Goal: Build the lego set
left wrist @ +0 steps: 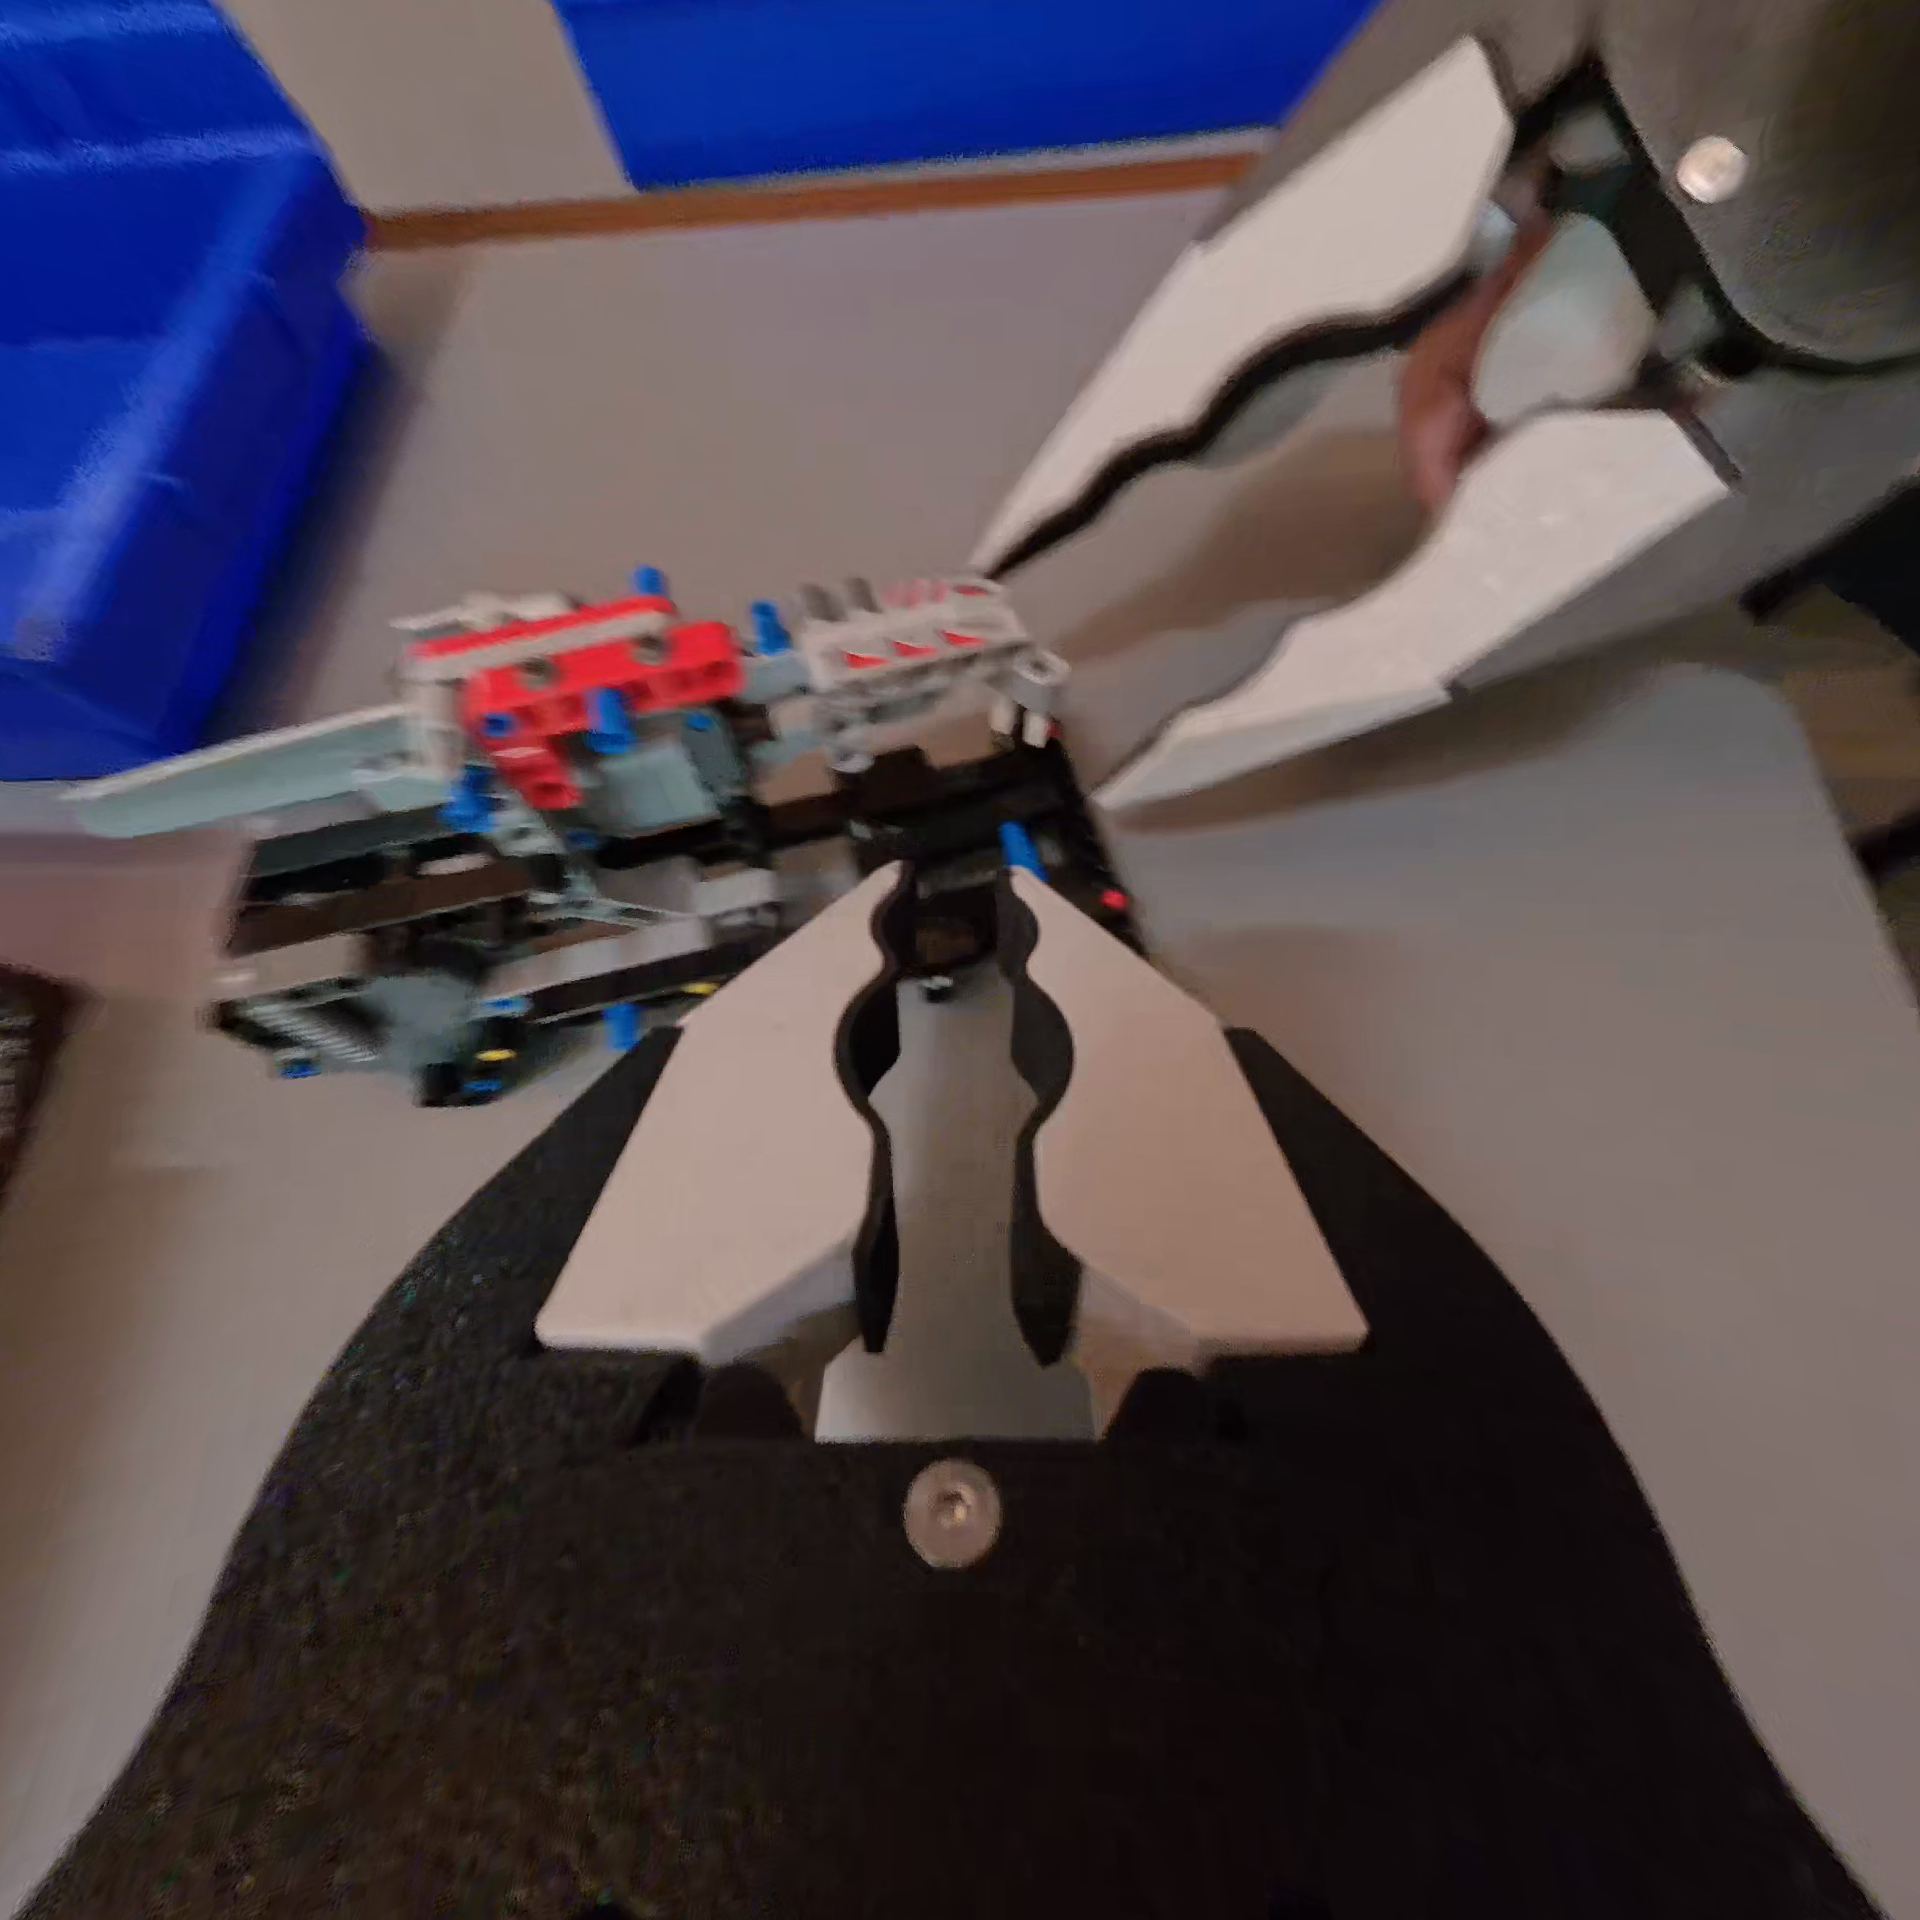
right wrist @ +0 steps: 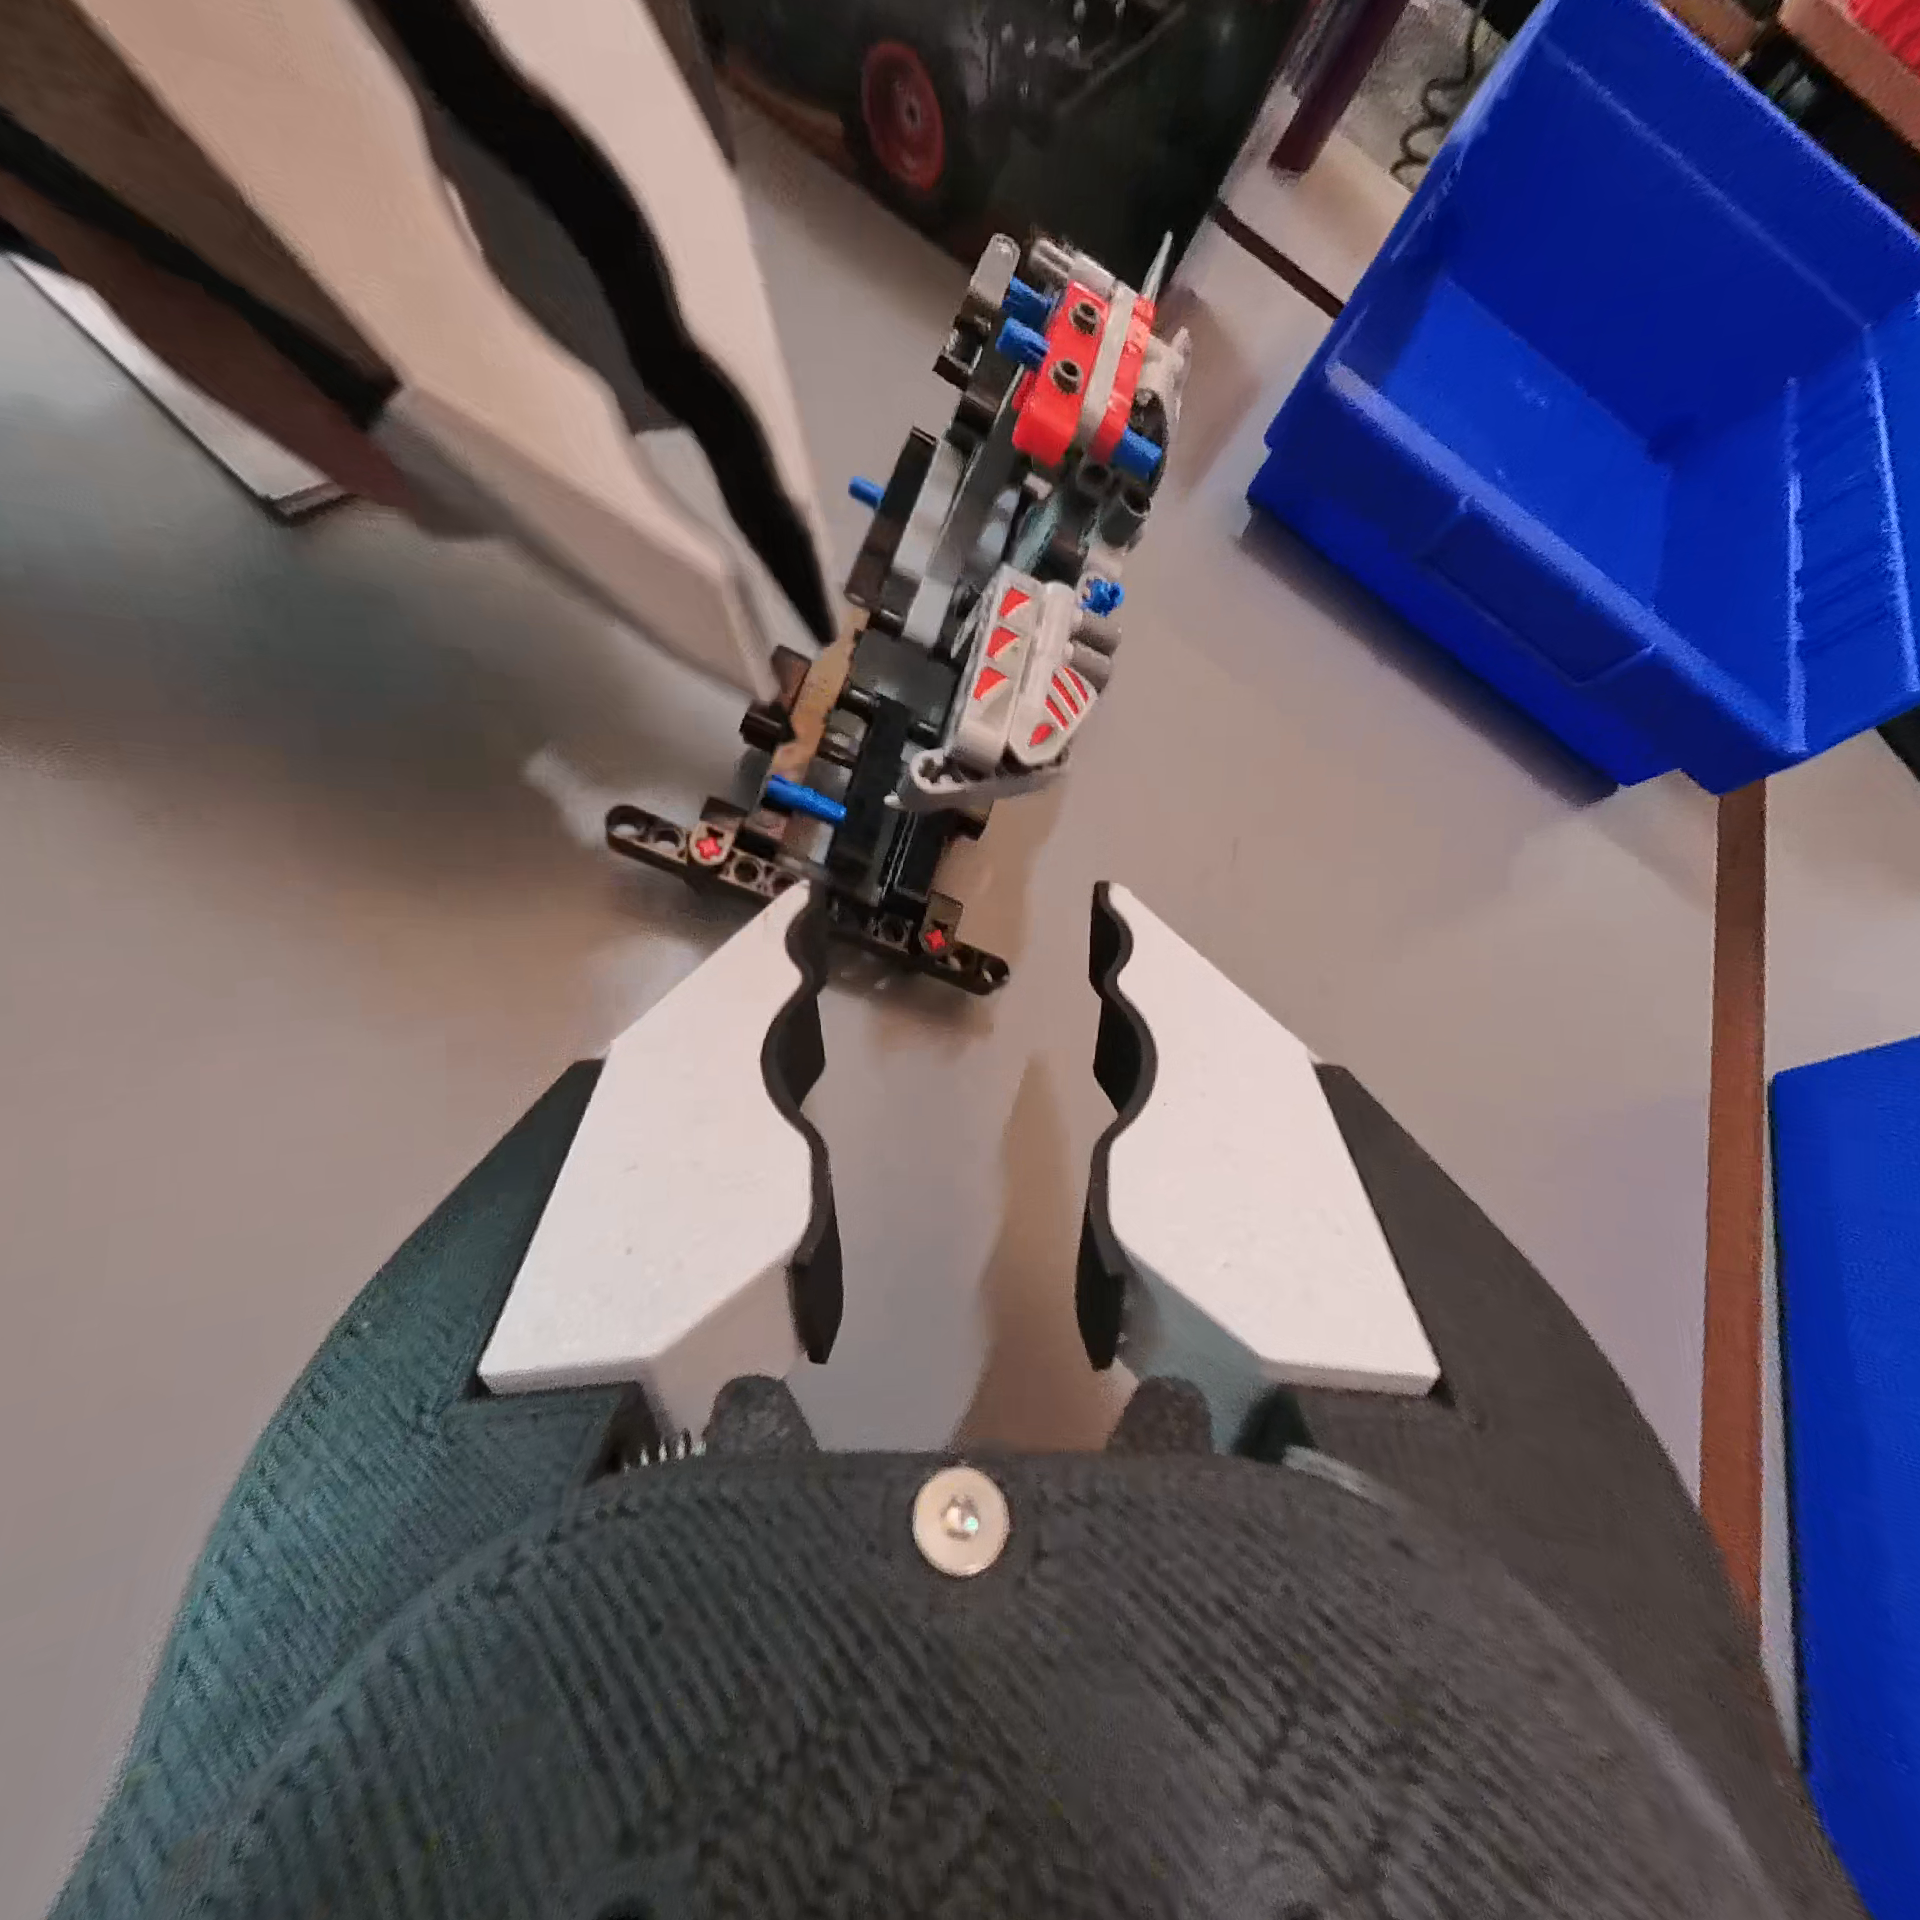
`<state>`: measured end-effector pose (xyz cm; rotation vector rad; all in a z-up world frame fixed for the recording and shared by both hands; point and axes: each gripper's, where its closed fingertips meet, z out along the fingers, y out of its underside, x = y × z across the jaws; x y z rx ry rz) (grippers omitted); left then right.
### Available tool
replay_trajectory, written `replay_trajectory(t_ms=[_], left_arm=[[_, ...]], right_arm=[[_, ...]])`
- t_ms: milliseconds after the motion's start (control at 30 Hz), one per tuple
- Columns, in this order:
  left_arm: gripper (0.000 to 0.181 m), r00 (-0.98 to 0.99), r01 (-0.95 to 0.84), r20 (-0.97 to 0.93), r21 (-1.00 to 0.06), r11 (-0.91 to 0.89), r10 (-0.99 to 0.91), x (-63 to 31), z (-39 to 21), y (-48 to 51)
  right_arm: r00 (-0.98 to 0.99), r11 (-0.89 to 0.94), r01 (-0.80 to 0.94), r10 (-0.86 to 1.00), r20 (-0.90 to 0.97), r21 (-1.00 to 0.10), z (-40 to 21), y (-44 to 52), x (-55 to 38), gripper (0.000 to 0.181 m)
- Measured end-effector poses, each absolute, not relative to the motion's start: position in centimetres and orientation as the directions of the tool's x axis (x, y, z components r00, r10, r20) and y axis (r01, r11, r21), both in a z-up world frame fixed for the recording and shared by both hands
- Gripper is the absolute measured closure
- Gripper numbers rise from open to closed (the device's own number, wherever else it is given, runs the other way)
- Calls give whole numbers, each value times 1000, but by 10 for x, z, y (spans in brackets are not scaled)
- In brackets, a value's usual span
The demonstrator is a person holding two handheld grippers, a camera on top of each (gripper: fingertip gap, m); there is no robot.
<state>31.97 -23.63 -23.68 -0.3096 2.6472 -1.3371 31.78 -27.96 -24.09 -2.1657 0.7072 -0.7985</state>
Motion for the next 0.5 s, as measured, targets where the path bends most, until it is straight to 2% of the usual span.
replay_trajectory(t_ms=[100, 500], left_arm=[[165, -975, -177, 59, -789, 588, -214, 303, -247, -245], [177, -956, -157, -47, -750, 643, -289, 307, -259, -251]], right_arm=[[652, -568, -250, -697, 297, -784, -239, -286, 316, 135], [668, -577, -257, -686, 289, -775, -247, -284, 316, 136]])
